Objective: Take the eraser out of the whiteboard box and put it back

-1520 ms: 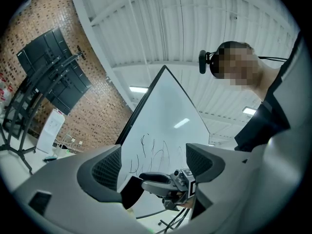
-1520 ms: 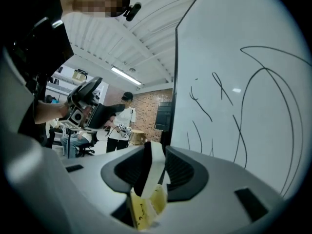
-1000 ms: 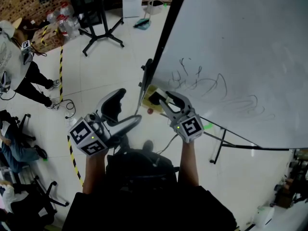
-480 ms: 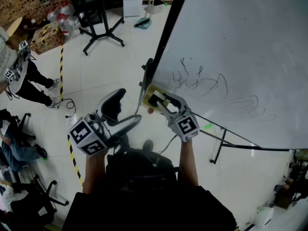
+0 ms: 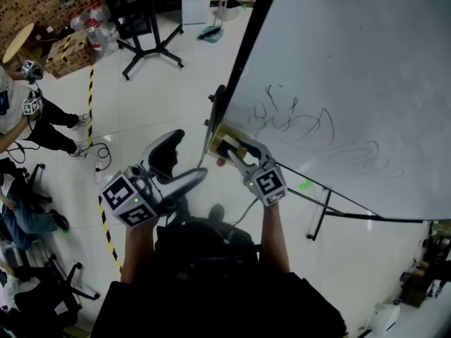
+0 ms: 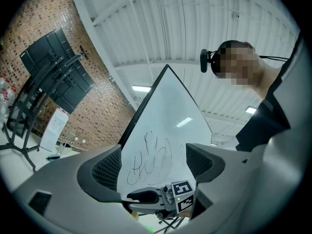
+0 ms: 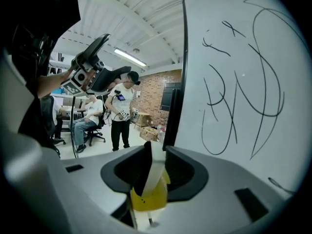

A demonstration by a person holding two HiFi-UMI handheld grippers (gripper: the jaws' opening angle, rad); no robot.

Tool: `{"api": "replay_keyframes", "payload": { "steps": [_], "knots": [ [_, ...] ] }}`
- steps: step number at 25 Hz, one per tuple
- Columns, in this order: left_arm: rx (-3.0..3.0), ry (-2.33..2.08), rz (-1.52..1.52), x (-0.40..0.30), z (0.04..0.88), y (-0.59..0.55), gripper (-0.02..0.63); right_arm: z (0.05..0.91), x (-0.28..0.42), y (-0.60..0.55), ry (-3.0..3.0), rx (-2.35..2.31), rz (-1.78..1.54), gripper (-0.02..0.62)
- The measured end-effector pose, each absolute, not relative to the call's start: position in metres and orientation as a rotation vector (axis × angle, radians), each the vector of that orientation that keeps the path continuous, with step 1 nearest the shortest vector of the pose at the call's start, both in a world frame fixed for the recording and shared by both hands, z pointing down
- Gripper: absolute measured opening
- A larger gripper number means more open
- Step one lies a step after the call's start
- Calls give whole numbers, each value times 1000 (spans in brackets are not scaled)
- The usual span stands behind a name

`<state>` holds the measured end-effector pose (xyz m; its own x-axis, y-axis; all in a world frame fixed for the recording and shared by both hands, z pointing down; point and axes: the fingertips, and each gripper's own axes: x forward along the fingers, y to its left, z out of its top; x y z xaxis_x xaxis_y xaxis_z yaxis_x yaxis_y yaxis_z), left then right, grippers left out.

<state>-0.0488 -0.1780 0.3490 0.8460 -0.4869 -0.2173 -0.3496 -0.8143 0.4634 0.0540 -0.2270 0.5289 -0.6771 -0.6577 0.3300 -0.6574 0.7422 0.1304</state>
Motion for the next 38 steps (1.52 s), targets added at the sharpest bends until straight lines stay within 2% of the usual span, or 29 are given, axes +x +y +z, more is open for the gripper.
{"api": "replay_keyframes", "payload": {
  "steps": [18, 38],
  "knots": [
    [2611, -628, -451, -49, 348, -178, 414, 554, 50, -227, -2536, 983, -21, 155],
    [2626, -627, -437, -41, 344, -168, 414, 551, 54, -224, -2541, 1013, -31, 193]
  ]
}}
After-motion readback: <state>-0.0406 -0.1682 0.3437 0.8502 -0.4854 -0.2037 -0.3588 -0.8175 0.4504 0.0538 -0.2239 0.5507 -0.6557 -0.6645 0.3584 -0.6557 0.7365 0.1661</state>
